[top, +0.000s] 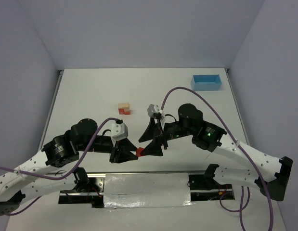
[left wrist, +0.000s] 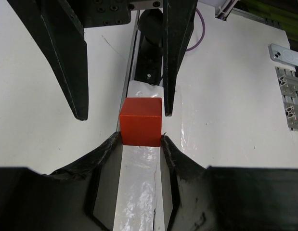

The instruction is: Build the wood block tower

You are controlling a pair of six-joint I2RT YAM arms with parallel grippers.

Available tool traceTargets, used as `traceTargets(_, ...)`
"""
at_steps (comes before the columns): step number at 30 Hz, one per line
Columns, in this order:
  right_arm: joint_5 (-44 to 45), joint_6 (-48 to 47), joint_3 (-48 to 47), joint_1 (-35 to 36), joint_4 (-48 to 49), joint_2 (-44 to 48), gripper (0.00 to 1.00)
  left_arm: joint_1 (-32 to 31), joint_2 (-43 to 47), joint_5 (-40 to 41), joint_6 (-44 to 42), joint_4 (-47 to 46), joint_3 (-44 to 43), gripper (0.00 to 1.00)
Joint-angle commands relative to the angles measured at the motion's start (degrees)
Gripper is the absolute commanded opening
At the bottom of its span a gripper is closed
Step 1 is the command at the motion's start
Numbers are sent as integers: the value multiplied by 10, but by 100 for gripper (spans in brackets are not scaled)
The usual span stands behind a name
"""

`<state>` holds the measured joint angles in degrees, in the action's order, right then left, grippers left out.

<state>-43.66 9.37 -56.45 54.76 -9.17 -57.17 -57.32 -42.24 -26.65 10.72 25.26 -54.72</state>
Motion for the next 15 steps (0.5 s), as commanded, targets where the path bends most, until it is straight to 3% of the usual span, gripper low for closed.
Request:
traceTargets(1, -10, 14, 8, 7, 35, 2, 69, -3, -3, -2, -1, -20, -3, 0)
traceTargets(5, -19, 18, 14, 9, 35, 0, 68, -3, -10, 4, 0, -15, -3, 0)
traceTargets(11, -13, 14, 14, 14, 34, -2, 56, -3, -17, 5, 1, -15, -4, 0)
traceTargets(15, 0, 7, 11, 14, 21, -4, 53, -3, -15, 18, 2, -14, -5, 0)
